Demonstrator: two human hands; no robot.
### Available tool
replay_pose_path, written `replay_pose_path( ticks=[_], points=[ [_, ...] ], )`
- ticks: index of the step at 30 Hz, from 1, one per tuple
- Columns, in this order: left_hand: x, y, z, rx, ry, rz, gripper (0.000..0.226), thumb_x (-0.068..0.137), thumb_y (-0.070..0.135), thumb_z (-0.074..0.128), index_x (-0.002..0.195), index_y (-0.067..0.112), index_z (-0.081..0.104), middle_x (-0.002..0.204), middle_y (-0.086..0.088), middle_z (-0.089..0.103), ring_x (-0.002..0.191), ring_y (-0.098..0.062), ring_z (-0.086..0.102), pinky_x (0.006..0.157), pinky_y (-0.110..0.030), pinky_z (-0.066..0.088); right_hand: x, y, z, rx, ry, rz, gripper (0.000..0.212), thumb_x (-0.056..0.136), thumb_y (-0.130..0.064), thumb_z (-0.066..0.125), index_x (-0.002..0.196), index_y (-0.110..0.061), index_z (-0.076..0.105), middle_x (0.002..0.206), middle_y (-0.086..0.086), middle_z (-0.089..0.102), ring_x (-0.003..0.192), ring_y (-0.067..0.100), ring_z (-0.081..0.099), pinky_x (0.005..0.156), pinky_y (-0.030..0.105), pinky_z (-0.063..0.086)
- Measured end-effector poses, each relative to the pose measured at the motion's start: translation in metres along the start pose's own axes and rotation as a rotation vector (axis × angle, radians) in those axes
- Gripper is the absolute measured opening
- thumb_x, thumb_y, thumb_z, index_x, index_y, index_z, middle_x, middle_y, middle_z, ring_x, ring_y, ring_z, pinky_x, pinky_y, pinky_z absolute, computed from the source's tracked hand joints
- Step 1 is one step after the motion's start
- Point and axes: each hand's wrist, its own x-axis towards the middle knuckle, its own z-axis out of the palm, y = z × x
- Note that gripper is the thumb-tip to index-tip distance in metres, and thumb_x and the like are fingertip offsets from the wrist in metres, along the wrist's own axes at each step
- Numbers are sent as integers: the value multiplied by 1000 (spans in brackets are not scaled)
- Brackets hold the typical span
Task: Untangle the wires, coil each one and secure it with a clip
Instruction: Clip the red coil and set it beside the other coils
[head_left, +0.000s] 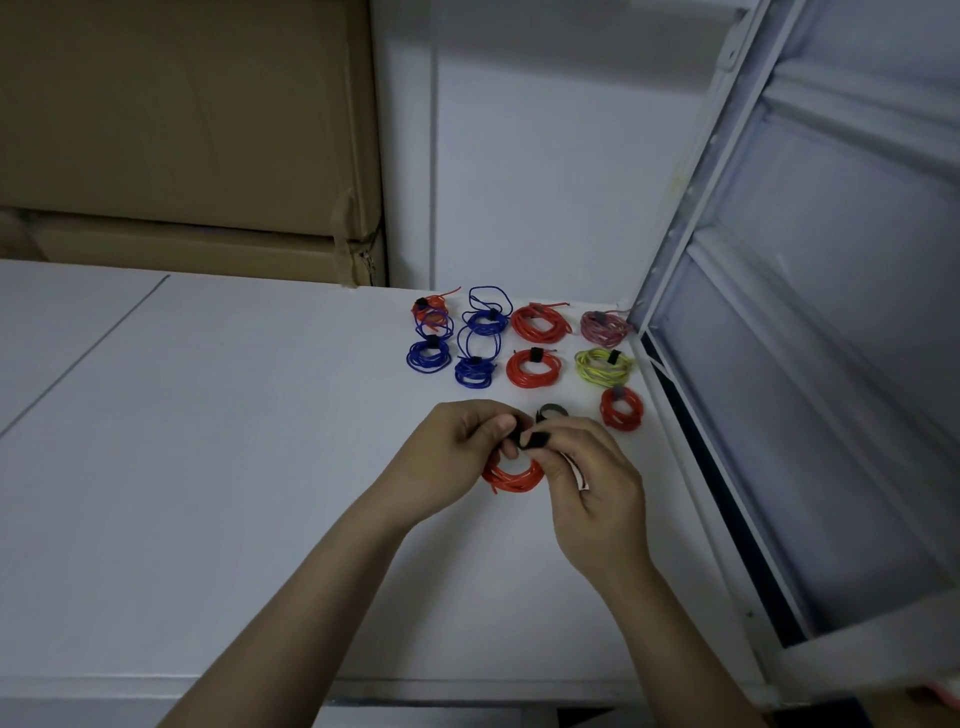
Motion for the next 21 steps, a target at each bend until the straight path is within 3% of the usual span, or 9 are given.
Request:
replay_pose_path(
  ticks=[2,5,9,14,17,21],
  points=[
    [1,0,1,33,-14,34,29,102,15,43,91,29,67,73,6,66,73,-22,59,70,-26,49,2,0,-1,8,31,12,14,89,-7,52,95,-8,65,96,-7,60,98,-9,54,85,8,42],
    [2,1,1,99,-66,78,28,102,15,42,91,27,64,68,14,60,65,-1,53,64,-13,44,5,3,-2,13,31,64,19,91,-12,51,94,0,66,93,-5,63,92,-3,57,81,8,45],
    [2,0,1,196,-133,118,26,102,14,40,90,27,59,73,16,58,68,5,53,65,-10,42,16,2,-5,23,1,144,22,91,-21,53,93,-5,66,88,-10,63,83,1,60,72,10,47],
    [-1,0,0,224,-175,87,29,103,15,38,84,22,59,75,9,58,66,3,52,63,-13,41,31,3,-4,-42,-79,208,8,85,-13,60,83,-7,65,87,-17,51,78,2,53,66,11,43],
    [0,-2,-4,192,-186,73,29,103,14,39,91,11,65,87,-6,66,78,-16,57,74,-29,46,32,2,-3,-70,-94,231,5,86,-8,63,81,-8,64,86,-17,50,78,-1,52,66,10,42],
    [0,-1,-10,129,-237,80,29,102,12,40,95,14,68,93,-1,70,82,-4,59,78,-19,48,29,1,0,-89,-87,233,6,86,-9,64,80,-9,63,84,-17,50,77,-6,50,66,6,39]
  ],
)
